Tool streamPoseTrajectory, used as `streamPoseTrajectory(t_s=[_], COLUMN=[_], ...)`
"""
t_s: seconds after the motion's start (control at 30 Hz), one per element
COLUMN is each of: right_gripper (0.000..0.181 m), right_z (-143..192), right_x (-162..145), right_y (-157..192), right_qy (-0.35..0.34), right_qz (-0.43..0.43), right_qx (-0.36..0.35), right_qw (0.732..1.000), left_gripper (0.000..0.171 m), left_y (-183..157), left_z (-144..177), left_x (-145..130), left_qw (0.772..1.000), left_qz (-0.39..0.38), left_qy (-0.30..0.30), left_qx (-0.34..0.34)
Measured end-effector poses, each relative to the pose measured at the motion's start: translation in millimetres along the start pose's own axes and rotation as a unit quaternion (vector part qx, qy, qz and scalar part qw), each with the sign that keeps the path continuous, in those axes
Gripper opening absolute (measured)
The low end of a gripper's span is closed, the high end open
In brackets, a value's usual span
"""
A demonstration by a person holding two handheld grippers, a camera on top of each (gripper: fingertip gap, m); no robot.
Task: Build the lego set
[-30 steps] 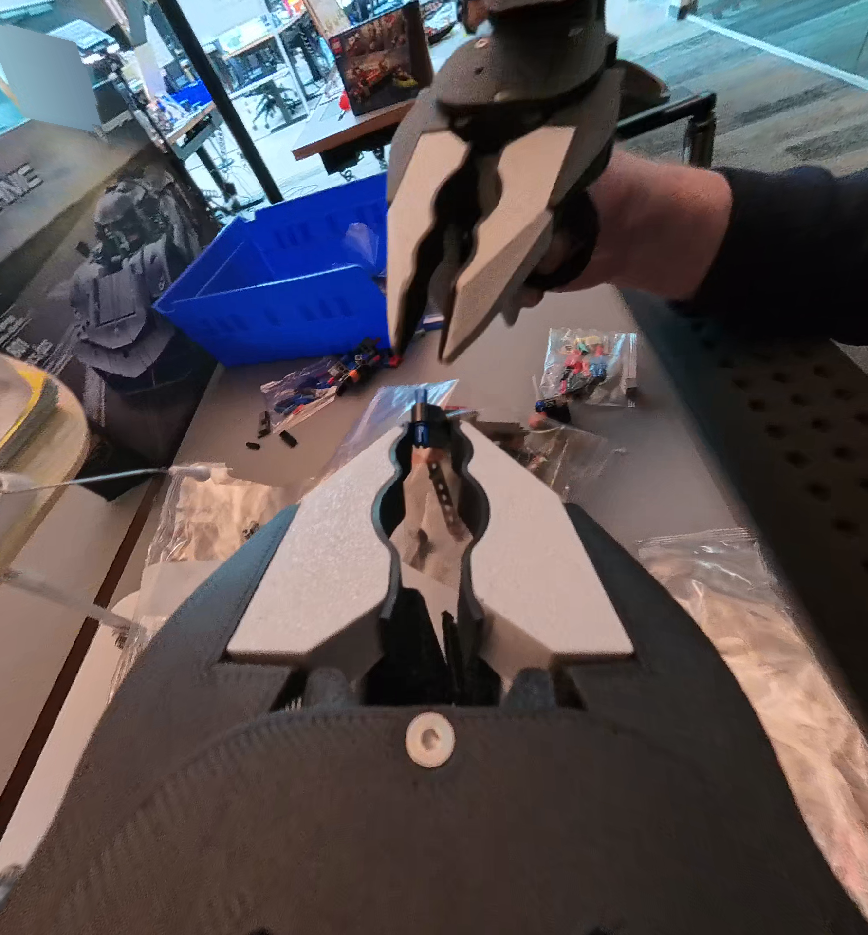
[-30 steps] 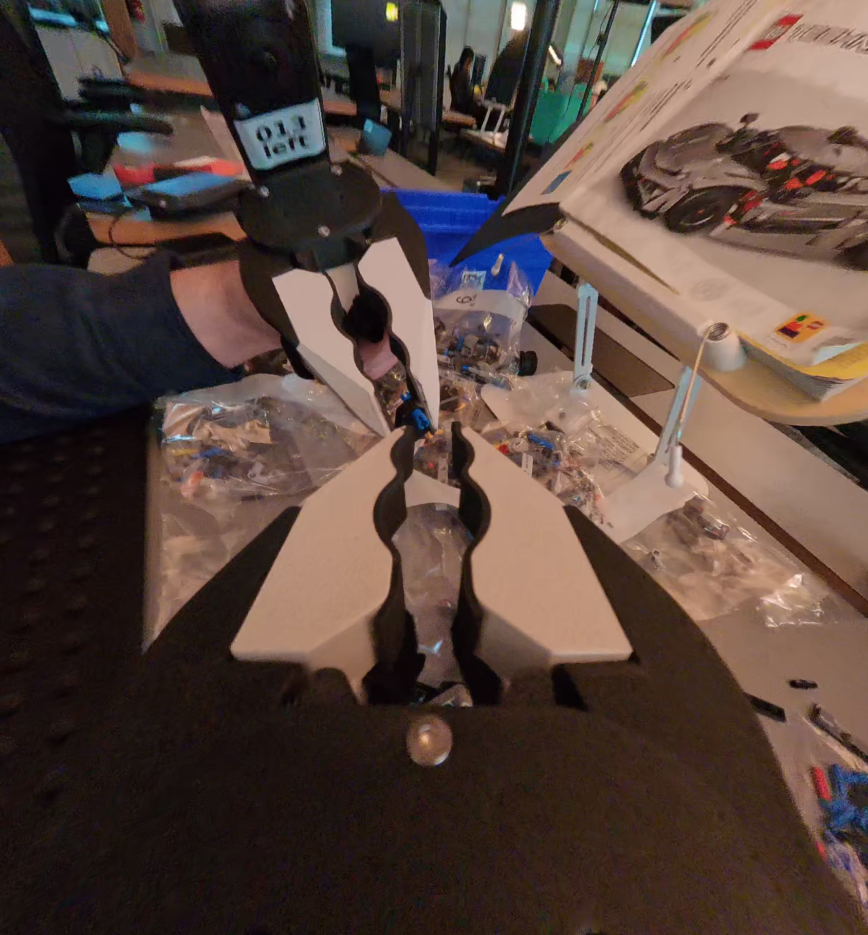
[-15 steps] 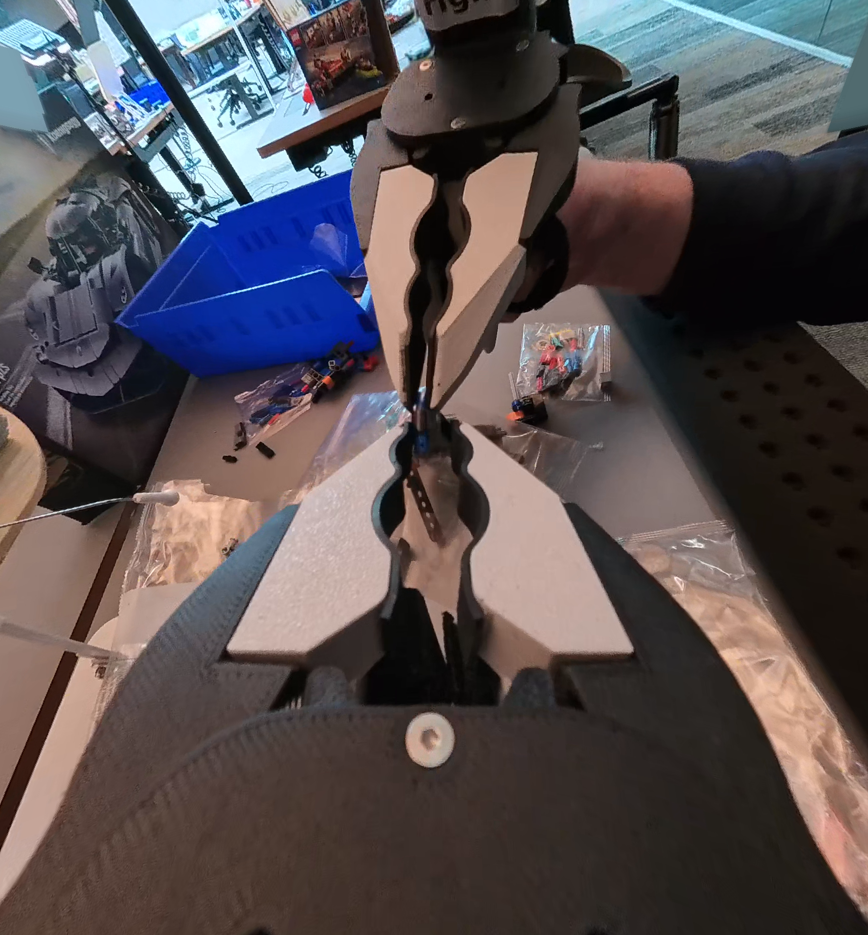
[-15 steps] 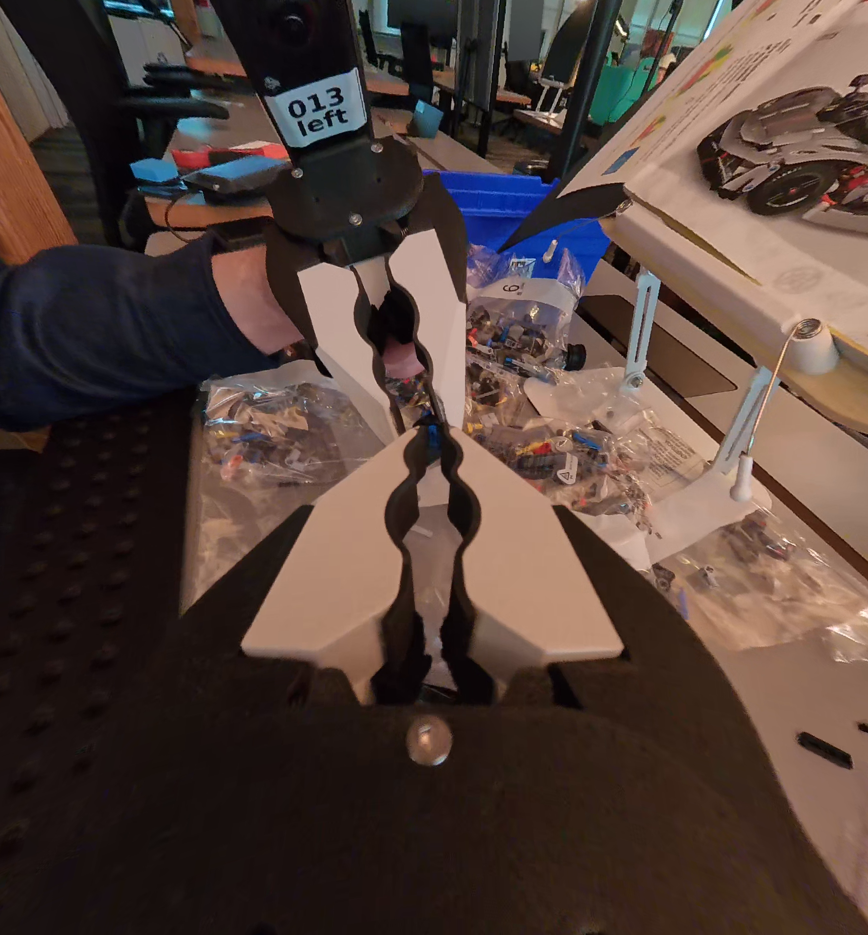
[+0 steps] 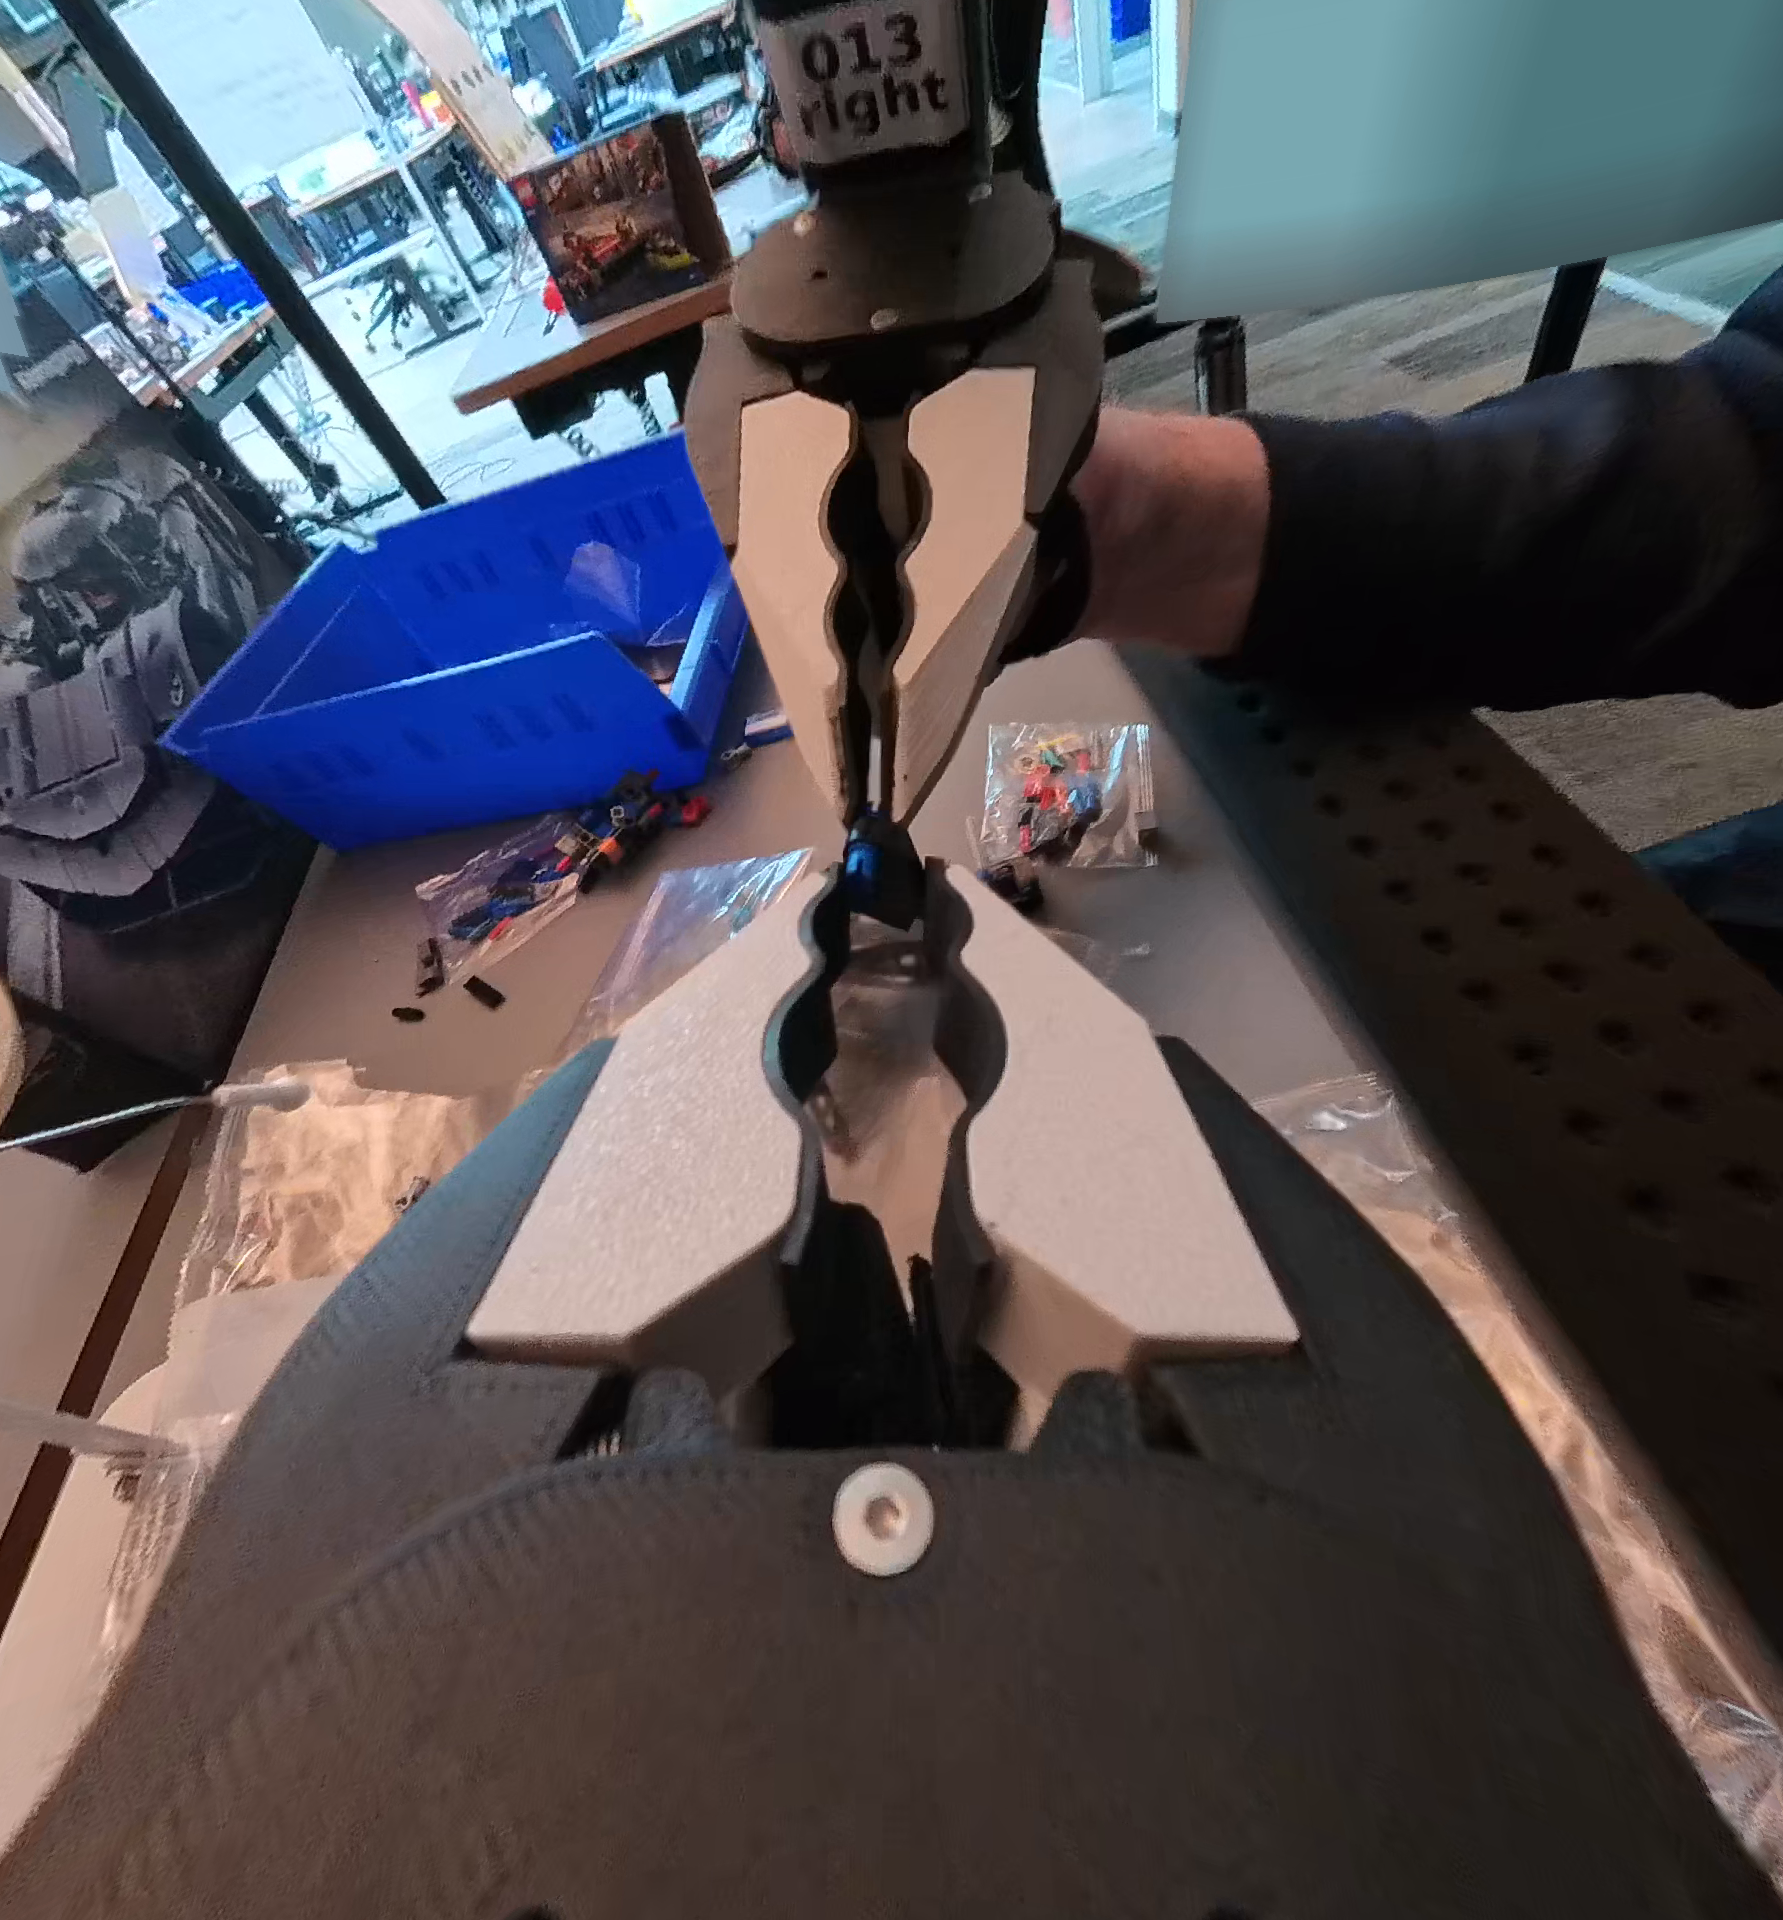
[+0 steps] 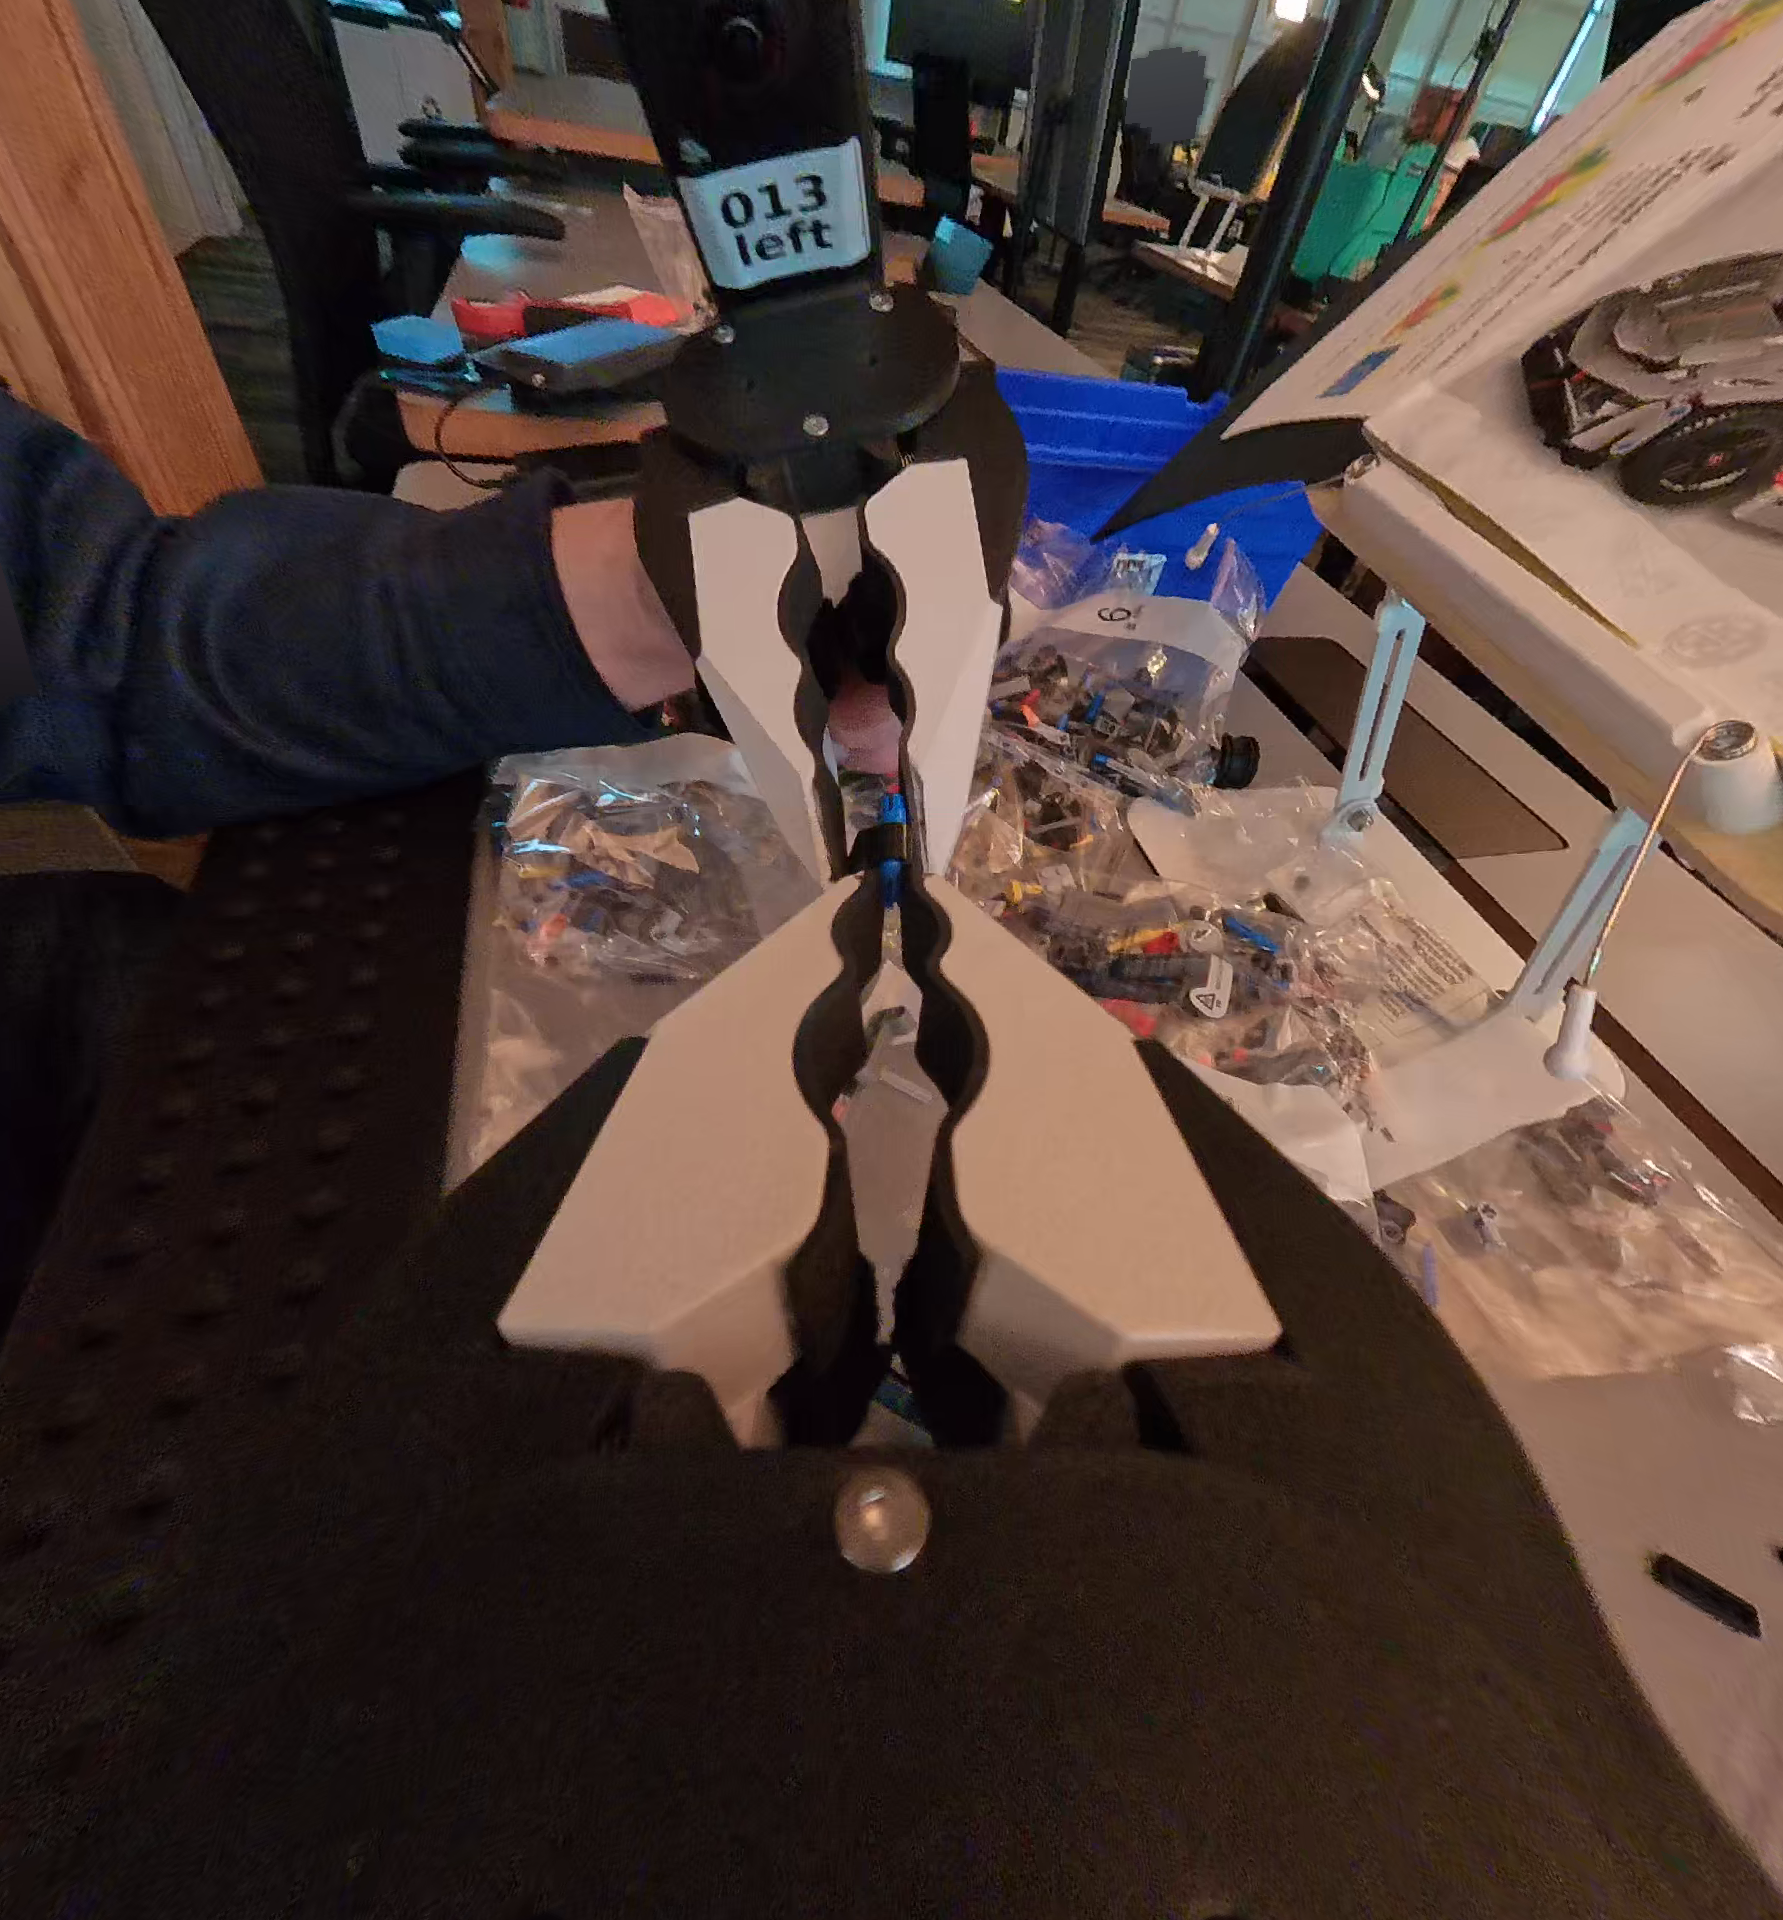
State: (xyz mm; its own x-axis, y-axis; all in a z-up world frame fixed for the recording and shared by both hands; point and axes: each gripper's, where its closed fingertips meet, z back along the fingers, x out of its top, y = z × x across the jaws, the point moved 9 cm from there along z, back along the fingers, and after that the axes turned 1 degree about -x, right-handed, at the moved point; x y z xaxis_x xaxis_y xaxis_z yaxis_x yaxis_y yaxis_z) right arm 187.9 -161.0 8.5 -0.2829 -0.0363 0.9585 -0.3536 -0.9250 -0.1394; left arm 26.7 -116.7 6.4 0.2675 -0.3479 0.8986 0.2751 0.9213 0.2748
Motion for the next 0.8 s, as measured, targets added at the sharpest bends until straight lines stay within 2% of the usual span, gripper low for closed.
streamPoseTrajectory(t_s=[0.27,0.3,0.33,0.37,0.4,0.47,0.57,0.63,0.7,0.8], right_gripper=[0.0,0.0,0.0,0.0,0.0,0.0,0.0,0.009,0.009,0.007], right_z=[5,9,19,29,33,24,2,-4,-6,-6], right_x=[-5,-13,-18,-14,-8,1,2,-2,-4,-7], right_y=[-1,-5,-10,-10,-11,-11,-5,-3,-2,-4], right_qy=[0.004,0.033,0.024,-0.016,-0.038,-0.06,-0.031,0.0,0.015,0.025], right_qz=[-0.001,-0.001,-0.016,-0.029,-0.031,-0.029,0.003,0.033,0.041,0.039], right_qx=[-0.007,-0.028,-0.039,-0.032,-0.037,-0.038,-0.049,-0.082,-0.089,-0.092], right_qw=[1.0,0.999,0.999,0.999,0.998,0.997,0.998,0.996,0.995,0.995], left_gripper=[0.012,0.012,0.012,0.011,0.012,0.012,0.012,0.012,0.012,0.012], left_y=[2,7,14,19,19,15,10,7,7,7], left_z=[4,15,39,61,67,48,13,7,4,5], left_x=[1,2,6,8,5,4,-2,1,-1,0], left_qw=[0.999,0.998,0.991,0.985,0.988,0.992,0.999,0.999,0.999,0.999], left_qz=[0.015,0.024,0.039,0.045,0.04,0.038,0.025,0.018,0.008,0.02], left_qy=[-0.043,-0.064,-0.123,-0.154,-0.133,-0.106,-0.028,-0.029,-0.001,-0.031], left_qx=[-0.009,0.011,0.034,0.063,0.074,0.057,0.029,0.024,0.037,0.024])
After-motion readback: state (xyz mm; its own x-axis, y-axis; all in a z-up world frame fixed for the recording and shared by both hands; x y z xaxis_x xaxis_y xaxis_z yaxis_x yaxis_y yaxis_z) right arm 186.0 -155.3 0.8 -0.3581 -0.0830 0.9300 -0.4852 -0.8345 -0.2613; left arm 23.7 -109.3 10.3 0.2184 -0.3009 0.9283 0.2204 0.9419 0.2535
